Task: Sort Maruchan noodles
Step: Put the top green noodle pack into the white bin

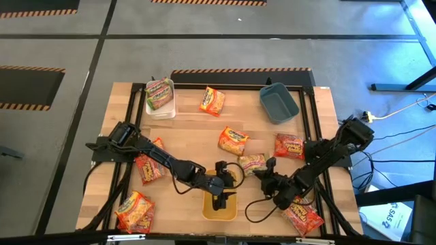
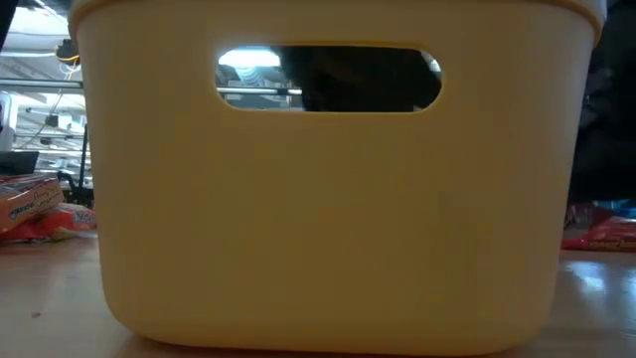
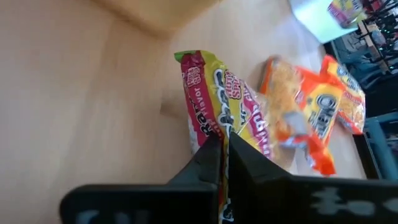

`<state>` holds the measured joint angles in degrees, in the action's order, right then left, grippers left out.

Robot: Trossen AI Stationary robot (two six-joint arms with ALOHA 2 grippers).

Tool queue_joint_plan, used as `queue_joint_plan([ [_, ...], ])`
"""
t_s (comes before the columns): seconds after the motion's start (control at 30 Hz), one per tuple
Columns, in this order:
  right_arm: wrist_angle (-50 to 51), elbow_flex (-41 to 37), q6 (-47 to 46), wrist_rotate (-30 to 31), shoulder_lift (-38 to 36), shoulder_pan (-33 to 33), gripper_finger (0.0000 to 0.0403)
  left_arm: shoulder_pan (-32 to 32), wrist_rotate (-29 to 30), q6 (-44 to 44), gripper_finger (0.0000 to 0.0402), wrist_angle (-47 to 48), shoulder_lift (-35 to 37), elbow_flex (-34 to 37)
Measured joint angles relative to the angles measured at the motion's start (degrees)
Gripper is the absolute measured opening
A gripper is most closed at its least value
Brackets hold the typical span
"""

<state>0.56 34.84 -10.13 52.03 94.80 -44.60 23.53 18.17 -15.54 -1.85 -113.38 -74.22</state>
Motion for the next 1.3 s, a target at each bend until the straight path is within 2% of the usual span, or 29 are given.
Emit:
queue_joint_plan([
  [0.13, -0.1, 0.0, -0.1, -0.6, -3.4, 0.0, 0.0000, 1.2, 1.8, -0.6, 0.0221, 3.4, 1.0, 0.1],
  [0.33, -0.3, 0.0, 0.0, -0.3, -8.6, 0.0, 0.0000, 3.9, 8.3, 1.7, 0.0221, 9.3, 4.6, 0.0],
  [0.47, -0.7, 0.1, -0.1, -0.4, -12.0, 0.2, 0.0000, 5.1, 8.6, 3.6, 0.0221, 15.2, 6.2, 0.0],
  [0.57, -0.6, 0.1, -0.7, -3.3, -14.1, 1.5, 0.0000, 5.2, 10.5, 2.6, 0.0221, 19.3, 6.1, 0.1],
  [0.83, -0.8, 0.3, 0.5, -6.2, -16.0, 6.4, 0.0000, 3.5, 11.7, -0.4, 0.0221, 15.2, 5.6, 0.1],
  [1.1, -1.0, 1.6, 3.2, -8.1, -16.0, 8.3, 0.0000, 0.6, 17.5, 1.4, 0.0239, 12.0, 5.7, 0.0],
  [1.2, -1.0, 1.8, 3.3, -8.3, -16.0, 8.3, 0.0000, -1.6, 15.9, 2.6, 0.0262, 11.0, 5.7, 0.0],
  [1.3, -1.0, 1.8, 3.3, -9.2, -16.0, 8.3, 0.0000, -3.7, 10.3, 2.6, 0.0283, 10.3, 5.7, 0.0],
])
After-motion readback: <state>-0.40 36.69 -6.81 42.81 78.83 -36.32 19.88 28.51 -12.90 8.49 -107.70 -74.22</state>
